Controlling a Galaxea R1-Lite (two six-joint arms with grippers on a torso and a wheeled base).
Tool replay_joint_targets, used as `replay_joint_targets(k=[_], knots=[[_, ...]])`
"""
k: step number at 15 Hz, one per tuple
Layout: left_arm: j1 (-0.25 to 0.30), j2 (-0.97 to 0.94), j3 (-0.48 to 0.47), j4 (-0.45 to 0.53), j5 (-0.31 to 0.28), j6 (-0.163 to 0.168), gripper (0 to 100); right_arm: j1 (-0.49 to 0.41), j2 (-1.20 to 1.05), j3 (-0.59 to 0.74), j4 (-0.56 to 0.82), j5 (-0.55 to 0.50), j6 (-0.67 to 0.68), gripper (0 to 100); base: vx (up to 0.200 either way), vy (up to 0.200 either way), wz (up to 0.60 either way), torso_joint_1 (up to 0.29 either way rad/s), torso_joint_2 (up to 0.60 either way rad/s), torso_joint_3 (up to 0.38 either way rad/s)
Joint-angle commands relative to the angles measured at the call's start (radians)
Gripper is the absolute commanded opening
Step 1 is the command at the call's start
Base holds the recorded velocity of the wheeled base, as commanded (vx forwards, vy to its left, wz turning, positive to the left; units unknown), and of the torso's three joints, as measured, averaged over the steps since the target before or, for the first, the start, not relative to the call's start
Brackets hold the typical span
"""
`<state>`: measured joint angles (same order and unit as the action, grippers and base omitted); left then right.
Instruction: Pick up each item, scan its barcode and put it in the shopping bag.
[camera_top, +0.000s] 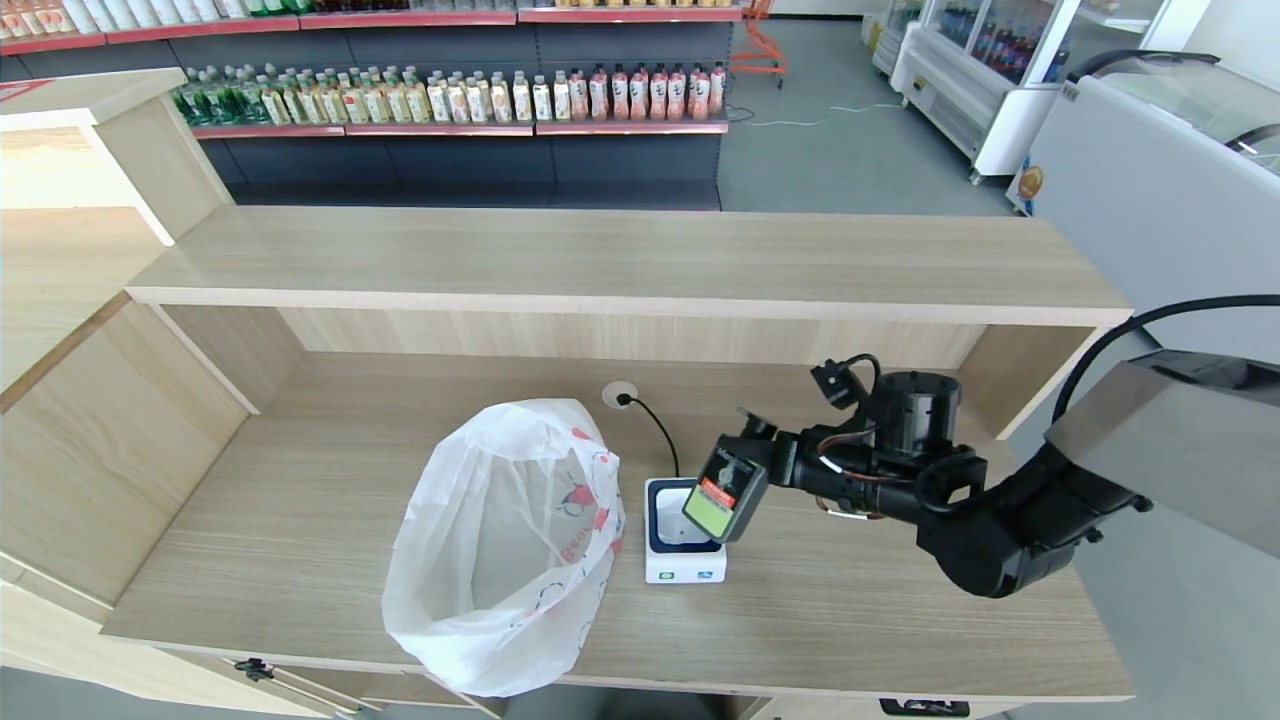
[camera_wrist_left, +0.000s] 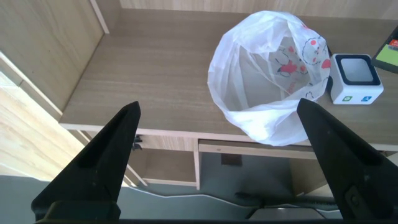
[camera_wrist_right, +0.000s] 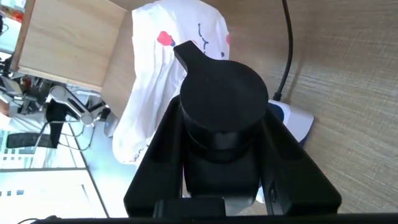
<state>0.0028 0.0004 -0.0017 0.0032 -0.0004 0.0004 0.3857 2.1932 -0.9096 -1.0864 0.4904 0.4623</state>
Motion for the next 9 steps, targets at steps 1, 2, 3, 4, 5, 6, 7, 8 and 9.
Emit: replay_joint_targets(k=[1, 2, 3, 4, 5, 6, 7, 8, 9], knots=[[0.000, 0.000, 0.000, 0.000, -0.001, 0.000, 100, 0.004, 0.026, -0.006, 0.000, 0.000, -0.002, 0, 0.000, 0.000, 0.00, 0.000, 0.00, 0.000], [0.000, 0.000, 0.000, 0.000, 0.000, 0.000, 100, 0.002, 0.034, -0.012, 0.000, 0.000, -0.010, 0, 0.000, 0.000, 0.00, 0.000, 0.00, 0.000], [0.000, 0.000, 0.000, 0.000, 0.000, 0.000, 100, 0.001, 0.042, -0.017, -0.001, 0.000, -0.021, 0, 0.000, 0.000, 0.00, 0.000, 0.00, 0.000], [0.000, 0.000, 0.000, 0.000, 0.000, 0.000, 100, 0.001, 0.048, -0.022, 0.000, 0.000, -0.025, 0, 0.000, 0.000, 0.00, 0.000, 0.00, 0.000], [0.000, 0.000, 0.000, 0.000, 0.000, 0.000, 100, 0.002, 0.062, -0.041, 0.000, 0.000, -0.025, 0, 0.000, 0.000, 0.00, 0.000, 0.00, 0.000], [0.000, 0.000, 0.000, 0.000, 0.000, -0.002, 100, 0.004, 0.074, -0.060, 0.000, 0.000, -0.025, 0, 0.000, 0.000, 0.00, 0.000, 0.00, 0.000], [0.000, 0.000, 0.000, 0.000, 0.000, 0.000, 100, 0.010, 0.085, -0.074, 0.000, 0.002, -0.025, 0, 0.000, 0.000, 0.00, 0.000, 0.00, 0.000], [0.000, 0.000, 0.000, 0.000, 0.000, 0.000, 100, 0.016, 0.102, -0.092, 0.000, 0.002, -0.025, 0, 0.000, 0.000, 0.00, 0.000, 0.00, 0.000], [0.000, 0.000, 0.000, 0.000, 0.000, 0.000, 100, 0.019, 0.119, -0.114, 0.000, 0.000, -0.025, 0, 0.000, 0.000, 0.00, 0.000, 0.00, 0.000]])
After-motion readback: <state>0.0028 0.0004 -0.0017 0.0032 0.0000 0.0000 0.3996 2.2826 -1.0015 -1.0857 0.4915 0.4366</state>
